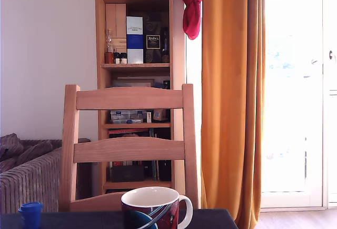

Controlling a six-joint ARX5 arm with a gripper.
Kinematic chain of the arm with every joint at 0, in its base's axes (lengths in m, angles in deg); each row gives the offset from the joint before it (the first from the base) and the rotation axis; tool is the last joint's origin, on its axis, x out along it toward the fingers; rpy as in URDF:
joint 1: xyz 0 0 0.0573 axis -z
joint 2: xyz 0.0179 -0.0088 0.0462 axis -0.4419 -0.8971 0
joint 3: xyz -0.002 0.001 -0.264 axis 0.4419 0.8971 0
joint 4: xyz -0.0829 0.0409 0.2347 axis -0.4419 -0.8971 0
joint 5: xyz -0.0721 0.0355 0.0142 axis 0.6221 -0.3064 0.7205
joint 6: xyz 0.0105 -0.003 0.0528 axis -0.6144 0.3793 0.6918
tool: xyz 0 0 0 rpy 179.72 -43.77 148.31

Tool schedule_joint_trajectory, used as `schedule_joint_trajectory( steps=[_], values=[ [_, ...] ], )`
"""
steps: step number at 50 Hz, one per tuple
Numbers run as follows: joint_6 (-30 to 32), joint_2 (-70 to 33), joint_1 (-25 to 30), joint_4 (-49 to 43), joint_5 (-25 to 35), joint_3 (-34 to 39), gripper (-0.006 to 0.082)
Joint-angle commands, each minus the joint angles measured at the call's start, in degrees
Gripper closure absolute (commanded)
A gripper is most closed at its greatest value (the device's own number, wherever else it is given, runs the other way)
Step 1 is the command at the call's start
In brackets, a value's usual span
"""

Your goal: Pick the blue coffee capsule and place it inside the red coffee cup

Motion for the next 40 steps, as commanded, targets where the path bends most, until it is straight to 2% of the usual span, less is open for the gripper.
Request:
schedule_joint_trajectory(
  steps=[1, 15, 27, 40],
  values=[
    [-4.90, 0.81, -0.42, -10.29, 10.14, -0.83, 0.0741],
    [-7.80, 0.81, -0.42, -9.92, 10.47, -0.83, 0.0779],
    [-14.67, 0.50, -0.13, -9.53, 17.90, -0.90, 0.0785],
    [-18.95, -7.21, -0.09, -9.31, 20.74, -0.96, 0.0785]
  ],
)
